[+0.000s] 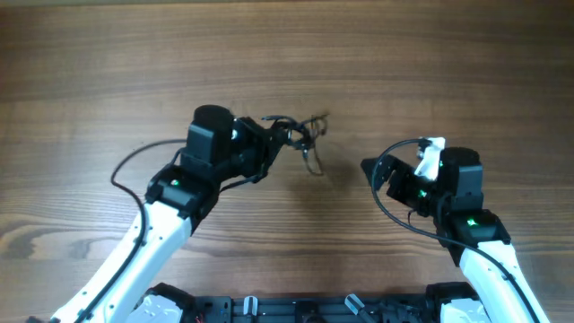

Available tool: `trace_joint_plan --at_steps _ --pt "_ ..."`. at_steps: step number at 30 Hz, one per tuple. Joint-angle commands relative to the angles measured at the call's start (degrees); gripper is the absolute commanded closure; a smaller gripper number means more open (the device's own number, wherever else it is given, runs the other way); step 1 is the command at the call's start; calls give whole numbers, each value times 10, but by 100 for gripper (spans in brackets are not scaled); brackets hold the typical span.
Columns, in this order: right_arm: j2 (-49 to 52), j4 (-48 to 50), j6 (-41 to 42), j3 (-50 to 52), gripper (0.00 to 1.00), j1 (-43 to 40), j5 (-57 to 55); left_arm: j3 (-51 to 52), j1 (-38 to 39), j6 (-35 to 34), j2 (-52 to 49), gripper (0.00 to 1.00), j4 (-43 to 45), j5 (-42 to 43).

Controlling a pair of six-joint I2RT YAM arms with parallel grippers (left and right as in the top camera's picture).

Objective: Untangle cables

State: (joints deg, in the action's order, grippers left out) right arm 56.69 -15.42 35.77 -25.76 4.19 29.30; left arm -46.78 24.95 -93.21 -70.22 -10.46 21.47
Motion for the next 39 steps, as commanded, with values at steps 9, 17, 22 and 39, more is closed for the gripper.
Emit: trace_joint_plan --at_steps 9,17,22,39 --pt "2 35 -131 -5 0 19 214 -7 35 -147 -31 88 18 -21" --pt "2 64 -115 -5 0 19 206 -7 34 431 -31 91 16 125" --pt "2 108 -180 -5 0 19 219 -7 34 624 -31 96 15 305" --pt "2 145 -360 -5 11 19 233 -7 34 675 -31 96 -25 396"
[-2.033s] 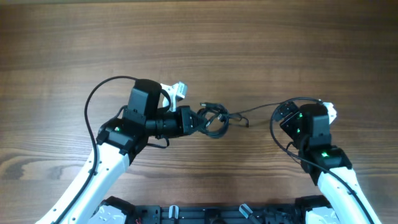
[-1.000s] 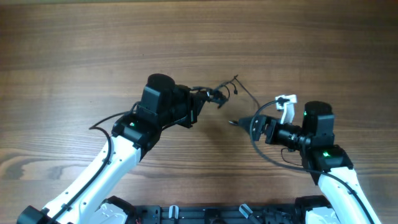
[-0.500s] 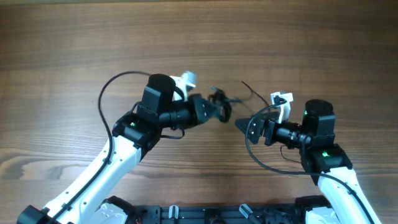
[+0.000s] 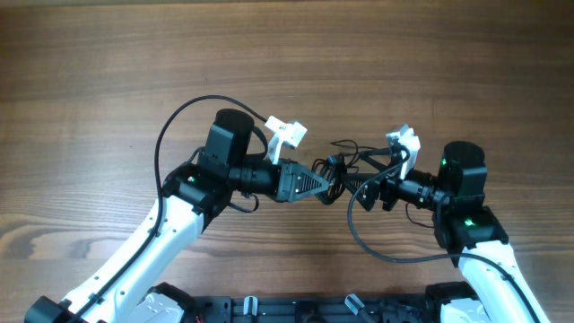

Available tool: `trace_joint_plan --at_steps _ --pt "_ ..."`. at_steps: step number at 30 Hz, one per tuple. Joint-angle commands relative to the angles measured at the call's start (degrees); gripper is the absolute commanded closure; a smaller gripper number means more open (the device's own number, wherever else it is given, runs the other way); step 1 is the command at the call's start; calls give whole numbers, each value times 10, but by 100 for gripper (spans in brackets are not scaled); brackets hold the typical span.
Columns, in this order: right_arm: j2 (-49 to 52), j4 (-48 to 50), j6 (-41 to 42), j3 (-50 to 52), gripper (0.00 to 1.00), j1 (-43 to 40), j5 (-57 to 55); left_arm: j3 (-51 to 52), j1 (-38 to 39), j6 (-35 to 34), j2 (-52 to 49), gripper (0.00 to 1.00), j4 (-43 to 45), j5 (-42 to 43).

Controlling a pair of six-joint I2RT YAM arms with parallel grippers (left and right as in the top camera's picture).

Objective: Untangle cables

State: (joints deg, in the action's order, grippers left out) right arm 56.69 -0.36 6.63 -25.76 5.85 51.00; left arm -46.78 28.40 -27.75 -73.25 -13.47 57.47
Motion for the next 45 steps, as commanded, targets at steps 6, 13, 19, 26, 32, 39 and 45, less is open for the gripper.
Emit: trace_joint_plan --at_steps 6,13,19,26,32,39,45 --pt "2 -49 -39 -5 0 2 17 -7 -2 -10 0 96 8 -51" --pt "-57 -47 -17 -7 0 -24 95 -7 -33 -64 0 96 -16 -225" --pt "-101 -22 -34 -7 7 -39 55 -7 -47 32 0 96 -15 -113" --pt "-69 -21 -105 -7 18 -39 16 -7 -47 158 0 96 8 78" --pt "-13 1 -111 -7 19 -39 77 -7 -44 158 0 96 9 95" --pt "40 57 -110 -7 24 -39 164 -7 -22 158 -1 96 9 100" --pt "56 78 -110 -7 30 -38 196 -7 -9 158 -1 96 15 100"
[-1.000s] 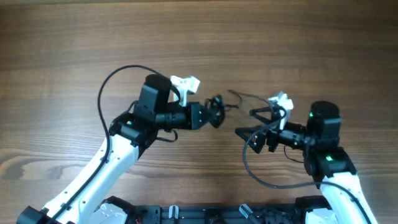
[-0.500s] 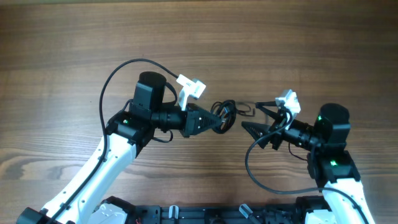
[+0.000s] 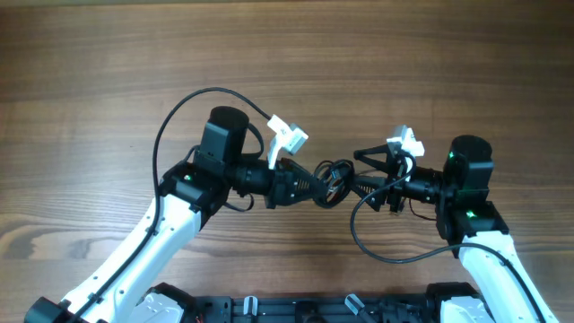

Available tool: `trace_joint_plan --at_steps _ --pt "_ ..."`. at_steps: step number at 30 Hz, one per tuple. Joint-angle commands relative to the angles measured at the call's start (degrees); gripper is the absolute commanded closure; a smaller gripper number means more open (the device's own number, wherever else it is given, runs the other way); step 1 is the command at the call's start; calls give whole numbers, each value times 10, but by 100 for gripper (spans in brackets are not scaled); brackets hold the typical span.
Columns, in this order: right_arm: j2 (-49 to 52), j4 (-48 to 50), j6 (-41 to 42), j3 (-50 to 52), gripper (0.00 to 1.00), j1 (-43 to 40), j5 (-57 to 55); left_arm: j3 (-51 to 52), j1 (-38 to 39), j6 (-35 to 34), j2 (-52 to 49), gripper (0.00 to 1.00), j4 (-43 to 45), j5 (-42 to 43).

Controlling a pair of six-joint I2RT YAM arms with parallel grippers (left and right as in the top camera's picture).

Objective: Untangle cables

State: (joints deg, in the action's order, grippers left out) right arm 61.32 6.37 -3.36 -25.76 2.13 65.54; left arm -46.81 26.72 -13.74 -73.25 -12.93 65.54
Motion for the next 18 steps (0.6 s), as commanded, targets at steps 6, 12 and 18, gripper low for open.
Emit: trace_joint_plan --at_steps 6,12,18 --pt "12 41 -10 -7 50 -1 124 -7 20 18 -1 96 27 19" --pt "12 41 8 -7 95 -1 125 -7 21 17 -1 96 33 -7" --pt "12 41 76 -7 96 -1 85 -7 20 13 -1 90 33 -78"
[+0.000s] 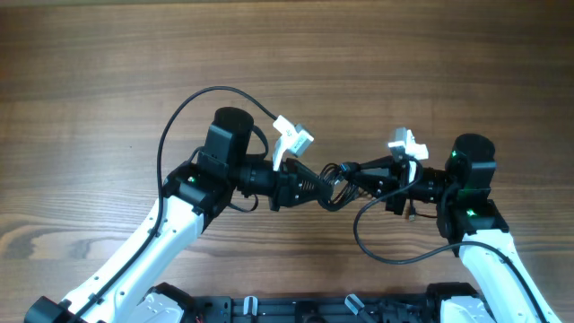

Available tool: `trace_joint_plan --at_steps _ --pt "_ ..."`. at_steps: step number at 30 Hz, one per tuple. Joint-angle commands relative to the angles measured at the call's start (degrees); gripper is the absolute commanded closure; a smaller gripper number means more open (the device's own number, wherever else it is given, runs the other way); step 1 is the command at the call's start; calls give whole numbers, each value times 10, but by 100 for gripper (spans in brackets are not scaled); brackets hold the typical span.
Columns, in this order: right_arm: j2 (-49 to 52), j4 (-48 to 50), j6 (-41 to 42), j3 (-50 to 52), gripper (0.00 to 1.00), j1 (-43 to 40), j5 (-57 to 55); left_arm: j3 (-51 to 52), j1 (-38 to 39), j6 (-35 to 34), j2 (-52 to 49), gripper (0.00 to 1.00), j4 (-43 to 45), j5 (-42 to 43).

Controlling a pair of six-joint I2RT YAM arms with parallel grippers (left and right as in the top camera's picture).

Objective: Untangle cables

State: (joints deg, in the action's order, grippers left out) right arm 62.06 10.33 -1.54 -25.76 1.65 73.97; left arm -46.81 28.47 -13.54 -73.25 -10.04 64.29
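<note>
A small tangle of thin black cables [338, 174] hangs above the wooden table between my two grippers in the overhead view. From the left, my left gripper [316, 184] is shut on the tangle's left side. Coming from the right, my right gripper [358, 172] has its fingers drawn together on the right side of the tangle. The grip points themselves are hidden among the dark fingers and loops. How the strands cross cannot be made out.
The wooden table [287, 54] stretches bare behind the arms. A black supply lead [202, 95] arcs over the left arm, and another lead [387, 254] loops below the right wrist. White camera mounts [291, 136] sit on both wrists.
My right gripper's fingers were spread around the tangle's right side and are now drawn together on it. The tangle sits slightly stretched between both grippers. The left arm barely moved.
At first my left gripper held the tangle at the table's centre-left while the right arm stayed back, apart. Then both arms faced each other with the tangle between them. The right fingers then stood spread at the tangle and now are shut on it.
</note>
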Motion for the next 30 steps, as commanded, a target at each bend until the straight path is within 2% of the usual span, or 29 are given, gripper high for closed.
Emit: trace_joint_plan --at_steps 1,4,6,8,9,11,14,20,25,26,28,30 --pt "5 2 98 -7 96 4 -33 -7 3 10 -1 83 4 -75" --pt "5 2 197 -7 96 4 -119 -7 3 -11 -1 44 4 -98" --pt "5 4 253 -7 96 4 -157 -7 3 -31 -1 28 3 -120" --pt "5 14 286 -7 96 4 -164 -7 3 -59 -1 0 1 -151" --pt "5 17 295 -7 96 4 -166 -7 3 -74 -1 0 -1 -166" --pt "5 21 323 -7 96 4 -172 -7 3 -164 -1 0 -3 -241" --pt "5 21 374 -6 96 4 -187 -7 3 -226 -1 0 -2 -283" --pt "5 20 465 -5 96 4 -187 -7 23 -232 -14 0 13 -320" --pt "5 18 482 -4 96 4 -188 -7 69 -229 -30 2 81 -320" --pt "5 14 482 -4 96 4 -189 -7 77 -229 -30 4 94 -321" --pt "5 3 482 -4 96 4 -192 -7 87 -229 -30 14 106 -336" --pt "5 -8 482 -3 96 4 -191 -7 94 -229 -30 28 103 -359"
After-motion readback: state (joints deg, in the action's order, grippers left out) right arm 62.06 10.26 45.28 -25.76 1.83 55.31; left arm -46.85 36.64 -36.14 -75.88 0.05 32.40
